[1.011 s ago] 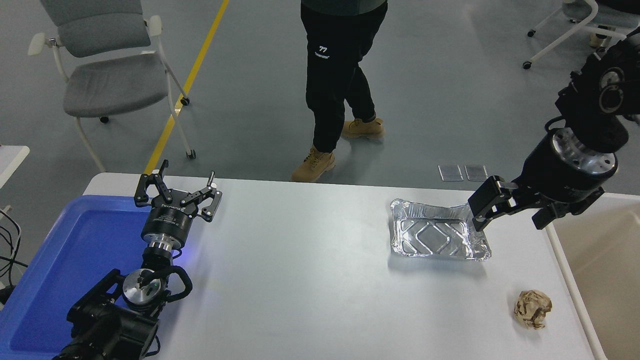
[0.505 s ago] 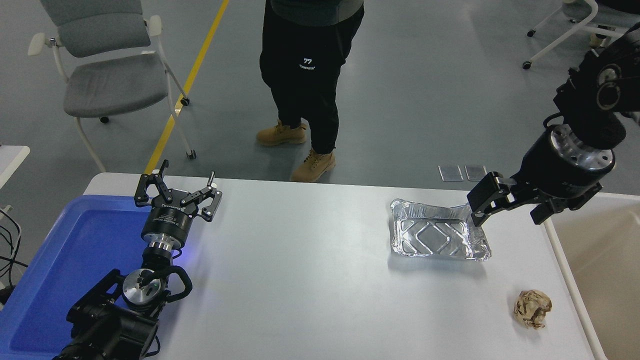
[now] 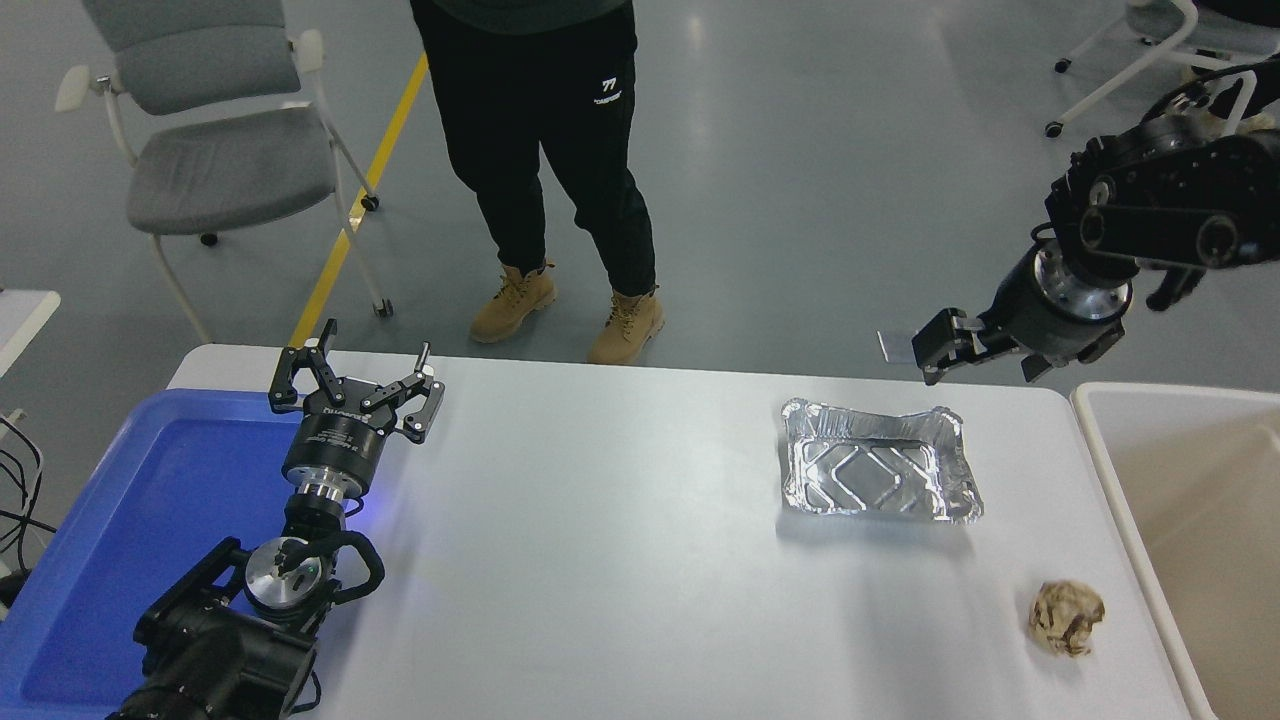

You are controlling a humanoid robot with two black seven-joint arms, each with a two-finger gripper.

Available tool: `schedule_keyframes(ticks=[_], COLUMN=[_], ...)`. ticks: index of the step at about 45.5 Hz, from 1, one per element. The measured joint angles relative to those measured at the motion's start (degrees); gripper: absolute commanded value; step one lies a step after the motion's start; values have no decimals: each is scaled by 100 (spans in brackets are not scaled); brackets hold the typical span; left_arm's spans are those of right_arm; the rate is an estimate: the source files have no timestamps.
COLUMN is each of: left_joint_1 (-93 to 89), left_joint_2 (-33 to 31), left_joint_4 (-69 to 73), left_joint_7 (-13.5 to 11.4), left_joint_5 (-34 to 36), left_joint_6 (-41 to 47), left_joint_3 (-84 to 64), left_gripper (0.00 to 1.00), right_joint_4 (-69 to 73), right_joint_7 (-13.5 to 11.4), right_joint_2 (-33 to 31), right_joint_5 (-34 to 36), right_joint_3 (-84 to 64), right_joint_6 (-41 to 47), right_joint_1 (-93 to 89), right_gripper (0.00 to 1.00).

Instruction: Pick up foil plate and place in dustbin

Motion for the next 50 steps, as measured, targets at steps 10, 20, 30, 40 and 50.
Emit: schedule_keyframes(ticks=[10, 20, 30, 40, 50], left_joint_1=[0, 0, 0, 0, 0], left_joint_2=[1, 1, 0, 0, 1], left_joint_4=[0, 0, 0, 0, 0], left_joint_7=[2, 2, 2, 1, 0], left_joint_5=[0, 0, 1, 1, 1], left_joint_6=[0, 0, 1, 2, 2], left_joint_3=[0, 0, 0, 0, 0], left_gripper=[99, 99, 99, 99, 99], right_joint_4=[-1468, -2660, -3119, -3525, -3763], right_joint_7=[18, 93, 151, 169, 176], right_joint_2=[375, 770, 984, 1118, 1169], right_joint_5=[-18, -22, -27, -29, -36], right_joint_3=[182, 265, 288, 289, 265], right_joint_6=[-194, -467, -909, -1255, -1452], right_joint_1=[-1420, -2628, -3280, -3702, -3916], right_gripper=[100, 100, 100, 98, 70])
